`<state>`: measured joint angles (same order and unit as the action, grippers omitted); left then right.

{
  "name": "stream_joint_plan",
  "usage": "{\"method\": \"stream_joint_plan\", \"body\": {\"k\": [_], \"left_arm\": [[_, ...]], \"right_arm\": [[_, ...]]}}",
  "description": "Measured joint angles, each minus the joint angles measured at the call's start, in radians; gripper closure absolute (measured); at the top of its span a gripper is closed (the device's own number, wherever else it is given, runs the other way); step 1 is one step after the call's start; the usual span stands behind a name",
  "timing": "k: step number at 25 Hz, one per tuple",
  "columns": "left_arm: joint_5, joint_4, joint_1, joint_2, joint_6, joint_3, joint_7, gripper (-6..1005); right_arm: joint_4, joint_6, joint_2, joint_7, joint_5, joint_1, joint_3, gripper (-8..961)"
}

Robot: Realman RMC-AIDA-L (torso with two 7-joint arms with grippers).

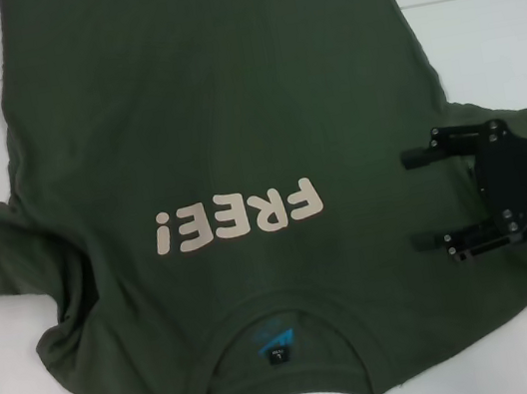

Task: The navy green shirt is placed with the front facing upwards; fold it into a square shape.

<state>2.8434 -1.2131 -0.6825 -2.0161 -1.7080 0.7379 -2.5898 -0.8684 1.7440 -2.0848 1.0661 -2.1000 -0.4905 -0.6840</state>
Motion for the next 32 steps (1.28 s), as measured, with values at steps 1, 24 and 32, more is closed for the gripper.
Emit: {"method": "stream_joint_plan", "body": {"k": [1,24,32], "left_arm": [[0.0,0.0,0.0,0.0,0.0,0.0,0.0,975],[-0.038,-0.036,-0.198,-0.118,0.022,0.289,0.08,938],[-0.005,0.037,-0.23,-0.146,0.141,0.476,0.032,926]], "right_arm": [[0.0,0.0,0.0,0.0,0.004,0.004,0.003,38],[0.027,0.002,0.003,0.001,0.032,0.026,0.039,38],[0.036,0.001,0.005,-0.004,0.032,0.029,0.048,38]]}}
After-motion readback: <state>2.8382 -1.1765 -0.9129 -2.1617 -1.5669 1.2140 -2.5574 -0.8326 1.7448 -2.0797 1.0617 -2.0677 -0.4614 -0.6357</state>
